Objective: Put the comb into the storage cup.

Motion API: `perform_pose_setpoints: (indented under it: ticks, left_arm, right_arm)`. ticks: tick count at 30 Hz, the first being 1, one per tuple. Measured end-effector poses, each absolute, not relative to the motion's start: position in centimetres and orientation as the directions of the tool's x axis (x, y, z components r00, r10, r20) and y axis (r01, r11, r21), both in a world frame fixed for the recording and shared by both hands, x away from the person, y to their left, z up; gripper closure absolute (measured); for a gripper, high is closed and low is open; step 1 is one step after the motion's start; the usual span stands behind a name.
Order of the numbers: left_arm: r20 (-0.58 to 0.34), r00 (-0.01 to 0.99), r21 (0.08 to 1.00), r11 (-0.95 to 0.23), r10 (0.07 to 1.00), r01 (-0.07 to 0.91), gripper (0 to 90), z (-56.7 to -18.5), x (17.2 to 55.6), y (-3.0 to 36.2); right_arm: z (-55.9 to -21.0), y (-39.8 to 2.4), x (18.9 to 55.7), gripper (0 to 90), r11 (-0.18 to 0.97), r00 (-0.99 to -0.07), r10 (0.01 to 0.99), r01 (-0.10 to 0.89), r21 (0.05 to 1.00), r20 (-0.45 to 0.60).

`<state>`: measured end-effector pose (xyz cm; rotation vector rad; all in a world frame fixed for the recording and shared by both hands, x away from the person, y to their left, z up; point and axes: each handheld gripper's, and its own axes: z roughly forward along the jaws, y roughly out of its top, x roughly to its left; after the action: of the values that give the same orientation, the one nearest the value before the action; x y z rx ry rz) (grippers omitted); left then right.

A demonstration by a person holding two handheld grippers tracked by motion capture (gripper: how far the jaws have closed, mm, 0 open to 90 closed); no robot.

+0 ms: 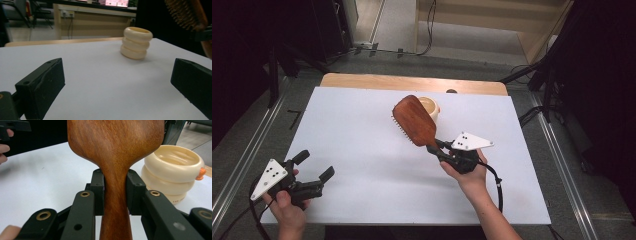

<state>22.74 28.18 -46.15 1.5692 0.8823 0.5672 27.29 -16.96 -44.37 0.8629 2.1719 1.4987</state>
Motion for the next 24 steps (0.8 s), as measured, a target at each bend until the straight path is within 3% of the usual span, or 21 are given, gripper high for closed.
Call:
perform_pose_setpoints:
  ticks: [24]
  left_arm:
    - [-0.125,0.697,0.97,-0.061,0.706,0.236,0.0,-43.0,23.1,19.4]
  right_arm:
    - [-47.3,-19.5,25.2,69.8,0.183,-0.74,0.669,0.259,0.948,0.073]
